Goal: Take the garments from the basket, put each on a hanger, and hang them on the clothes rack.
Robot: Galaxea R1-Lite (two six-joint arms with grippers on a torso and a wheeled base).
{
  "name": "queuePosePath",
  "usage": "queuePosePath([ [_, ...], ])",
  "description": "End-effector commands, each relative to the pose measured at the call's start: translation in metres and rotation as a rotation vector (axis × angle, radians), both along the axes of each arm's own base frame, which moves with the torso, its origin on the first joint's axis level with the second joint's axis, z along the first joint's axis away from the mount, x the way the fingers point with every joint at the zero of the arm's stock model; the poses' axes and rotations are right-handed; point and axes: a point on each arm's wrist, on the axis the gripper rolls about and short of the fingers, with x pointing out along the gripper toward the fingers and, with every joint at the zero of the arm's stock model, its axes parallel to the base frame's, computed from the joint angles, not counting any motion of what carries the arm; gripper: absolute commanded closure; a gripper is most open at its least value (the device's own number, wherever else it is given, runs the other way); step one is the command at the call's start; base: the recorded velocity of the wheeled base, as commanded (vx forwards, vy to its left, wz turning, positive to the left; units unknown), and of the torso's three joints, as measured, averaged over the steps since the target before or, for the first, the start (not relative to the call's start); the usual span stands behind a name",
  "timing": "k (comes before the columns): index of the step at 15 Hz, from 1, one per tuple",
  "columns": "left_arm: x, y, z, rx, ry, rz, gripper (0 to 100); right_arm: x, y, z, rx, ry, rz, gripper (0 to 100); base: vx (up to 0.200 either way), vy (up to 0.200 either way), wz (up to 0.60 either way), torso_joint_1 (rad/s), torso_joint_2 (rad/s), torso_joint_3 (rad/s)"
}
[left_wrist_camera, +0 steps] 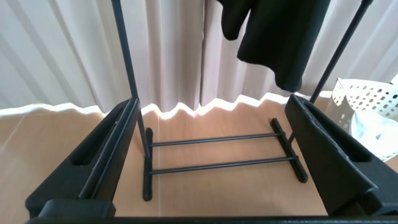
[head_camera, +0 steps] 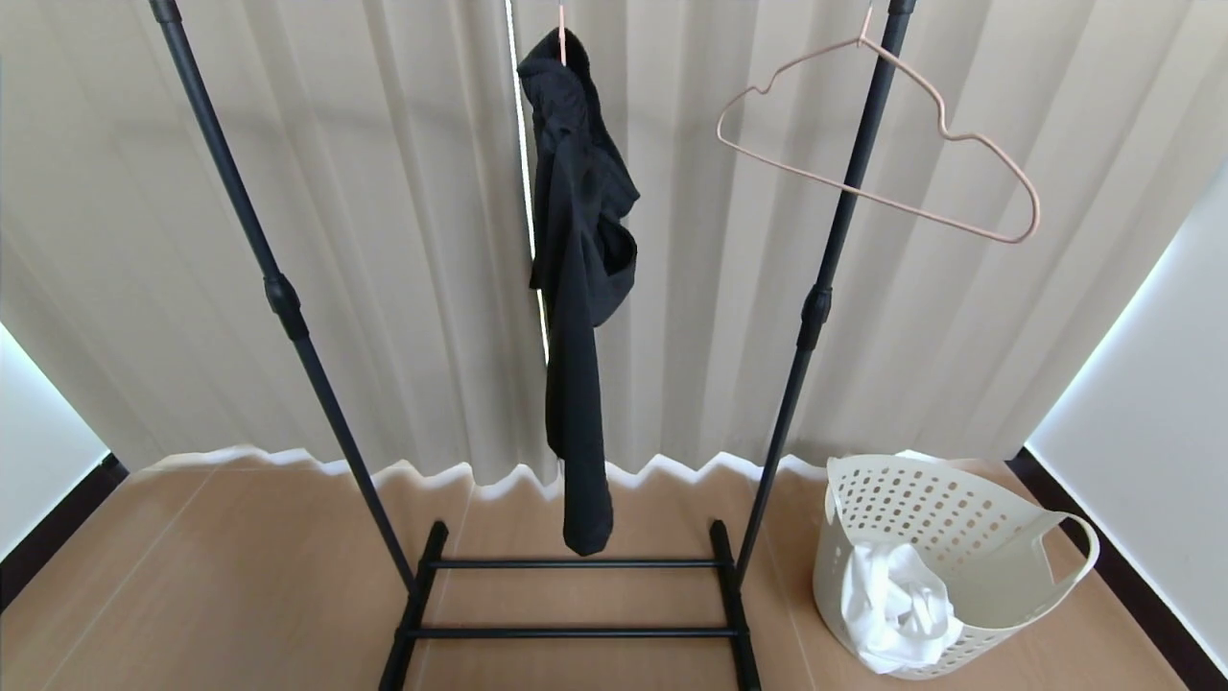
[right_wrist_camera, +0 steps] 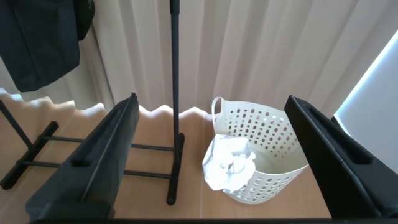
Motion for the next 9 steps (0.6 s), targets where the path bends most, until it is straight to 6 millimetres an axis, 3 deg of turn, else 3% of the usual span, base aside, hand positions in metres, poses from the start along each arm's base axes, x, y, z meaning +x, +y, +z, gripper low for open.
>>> queuePosePath([
  [1, 0.0001, 0.0000, 0.0000, 0.000, 0.002, 0.000, 0, 0.0001, 0.0000, -0.0001, 0.000, 0.002, 0.001, 0, 0.000, 0.000, 0.00, -0.105, 0.46, 0.359],
  [9, 0.0001, 0.0000, 0.0000, 0.000, 0.002, 0.000, 0, 0.0001, 0.0000, 0.0001, 0.000, 0.001, 0.001, 0, 0.000, 0.000, 0.00, -0.043, 0.41, 0.363],
])
